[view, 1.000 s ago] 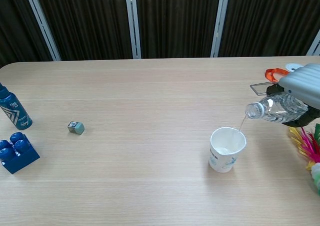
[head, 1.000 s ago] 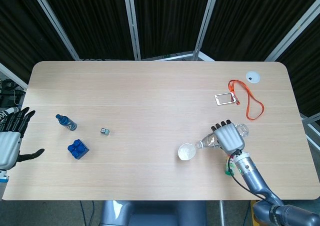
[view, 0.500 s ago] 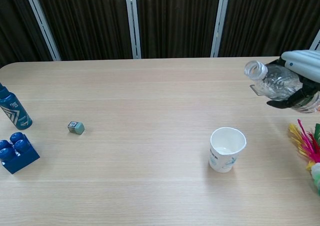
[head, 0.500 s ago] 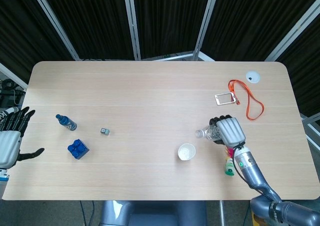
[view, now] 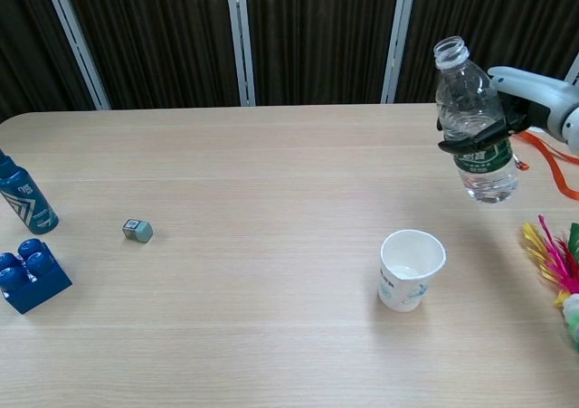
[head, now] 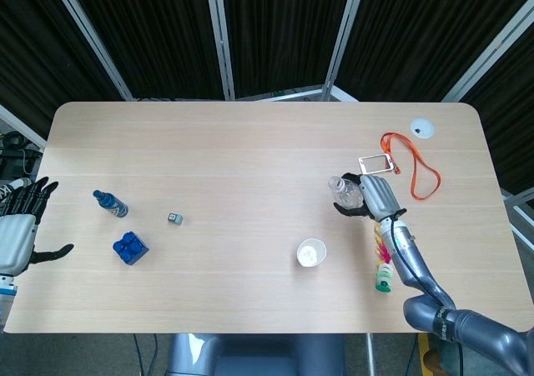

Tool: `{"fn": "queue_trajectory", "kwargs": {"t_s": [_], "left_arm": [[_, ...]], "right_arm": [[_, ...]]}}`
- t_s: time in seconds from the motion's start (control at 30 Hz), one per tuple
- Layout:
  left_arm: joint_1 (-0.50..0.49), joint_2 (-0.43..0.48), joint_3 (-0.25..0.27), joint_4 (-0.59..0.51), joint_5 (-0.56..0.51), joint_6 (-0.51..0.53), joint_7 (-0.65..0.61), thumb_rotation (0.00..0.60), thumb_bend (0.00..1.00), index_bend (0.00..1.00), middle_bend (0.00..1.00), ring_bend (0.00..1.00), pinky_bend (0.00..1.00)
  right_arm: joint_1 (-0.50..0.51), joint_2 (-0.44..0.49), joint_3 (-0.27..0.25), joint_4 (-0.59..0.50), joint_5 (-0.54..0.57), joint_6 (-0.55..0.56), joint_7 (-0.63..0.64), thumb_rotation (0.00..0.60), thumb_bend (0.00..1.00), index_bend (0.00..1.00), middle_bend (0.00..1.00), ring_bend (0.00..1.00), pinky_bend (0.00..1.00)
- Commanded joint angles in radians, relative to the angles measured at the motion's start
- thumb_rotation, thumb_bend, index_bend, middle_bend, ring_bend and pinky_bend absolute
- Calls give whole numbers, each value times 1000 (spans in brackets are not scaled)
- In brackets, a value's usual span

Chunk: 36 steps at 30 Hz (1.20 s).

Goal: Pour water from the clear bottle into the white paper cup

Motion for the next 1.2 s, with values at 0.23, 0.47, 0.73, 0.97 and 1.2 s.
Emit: {"fn": "queue_trajectory", "kwargs": {"t_s": [0.23,0.47,0.73,0.97,1.2], "left_arm": [[-9,-9,-6,17,-34,-19,14,600,0,0,0,0,0],[-10,-14,-4,14,-41,-19,24,600,0,0,0,0,0],[-11,-14,-1,11,-40,-20,26,600,0,0,0,0,0],[-8,-8,0,7,-35,-16,20,600,0,0,0,0,0],[-8,-7,5,3,-30,-18,21,600,0,0,0,0,0]], "right_arm": [[37,-117,11,220,-71,-59,443,600,458,502,638,608,553],[28,-217,-34,373,-148,43,556,600,482,502,638,603,552],[28,-310,-68,524,-183,111,636,600,459,498,636,589,552],[24,-331,-85,572,-184,111,669,600,296,453,583,533,522],[17,-337,-103,591,-190,113,686,600,15,225,424,379,406]]}}
